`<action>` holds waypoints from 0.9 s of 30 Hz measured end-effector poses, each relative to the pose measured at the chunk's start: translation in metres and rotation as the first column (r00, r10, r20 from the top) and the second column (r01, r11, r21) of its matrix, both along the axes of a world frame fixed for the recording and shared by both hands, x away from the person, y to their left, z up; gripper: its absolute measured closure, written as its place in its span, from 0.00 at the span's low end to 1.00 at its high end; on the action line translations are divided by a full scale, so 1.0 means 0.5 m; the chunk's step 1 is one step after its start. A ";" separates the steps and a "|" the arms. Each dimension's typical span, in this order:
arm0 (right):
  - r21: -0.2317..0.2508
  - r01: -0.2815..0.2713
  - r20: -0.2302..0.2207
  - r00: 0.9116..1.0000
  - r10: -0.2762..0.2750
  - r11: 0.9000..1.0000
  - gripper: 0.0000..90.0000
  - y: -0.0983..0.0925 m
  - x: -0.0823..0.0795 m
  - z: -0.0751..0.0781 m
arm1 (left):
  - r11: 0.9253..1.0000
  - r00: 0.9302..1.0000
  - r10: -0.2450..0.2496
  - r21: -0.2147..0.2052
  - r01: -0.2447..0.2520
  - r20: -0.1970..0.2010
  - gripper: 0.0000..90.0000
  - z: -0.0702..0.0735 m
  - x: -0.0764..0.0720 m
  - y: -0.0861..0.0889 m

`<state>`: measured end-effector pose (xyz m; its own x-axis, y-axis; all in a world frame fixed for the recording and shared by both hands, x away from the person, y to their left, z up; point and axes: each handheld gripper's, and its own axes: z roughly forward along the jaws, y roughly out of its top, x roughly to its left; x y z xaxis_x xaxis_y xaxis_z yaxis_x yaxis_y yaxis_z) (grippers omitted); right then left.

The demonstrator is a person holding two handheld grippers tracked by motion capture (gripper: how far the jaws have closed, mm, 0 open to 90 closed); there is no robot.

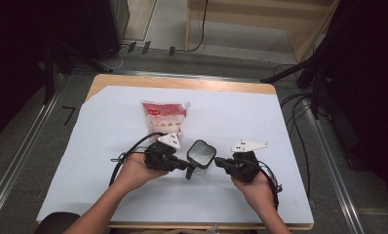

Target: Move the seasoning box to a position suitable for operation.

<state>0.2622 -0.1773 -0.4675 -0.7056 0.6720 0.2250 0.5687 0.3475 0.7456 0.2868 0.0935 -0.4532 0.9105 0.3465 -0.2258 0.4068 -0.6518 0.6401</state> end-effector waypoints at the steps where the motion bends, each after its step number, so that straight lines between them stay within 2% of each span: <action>1: 0.003 0.007 -0.003 1.000 -0.007 1.000 1.00 0.000 0.002 0.000 | 1.000 1.000 0.001 0.000 -0.001 0.000 1.00 0.000 -0.001 -0.003; 5: 0.008 0.027 -0.005 1.000 -0.027 1.000 1.00 -0.001 0.009 -0.002 | 0.999 0.999 0.031 -0.028 -0.031 -0.014 1.00 -0.002 -0.004 -0.015; 12: 0.010 0.043 0.001 0.999 -0.043 0.999 1.00 -0.001 0.022 -0.006 | 0.999 0.999 0.035 -0.013 -0.035 0.007 1.00 0.000 -0.010 -0.028; 23: 0.009 0.068 0.020 0.997 -0.069 0.998 1.00 -0.007 0.034 -0.005 | 0.998 0.999 0.043 -0.044 -0.042 0.017 1.00 -0.005 -0.024 -0.064; 25: 0.011 0.072 0.019 0.997 -0.072 0.997 1.00 -0.009 0.036 -0.005 | 0.997 0.999 0.045 -0.068 -0.044 0.009 1.00 -0.007 -0.027 -0.070; 27: 0.012 0.077 0.019 0.997 -0.077 0.997 1.00 -0.009 0.037 -0.005 | 0.997 0.999 0.044 -0.071 -0.043 0.015 1.00 -0.006 -0.029 -0.075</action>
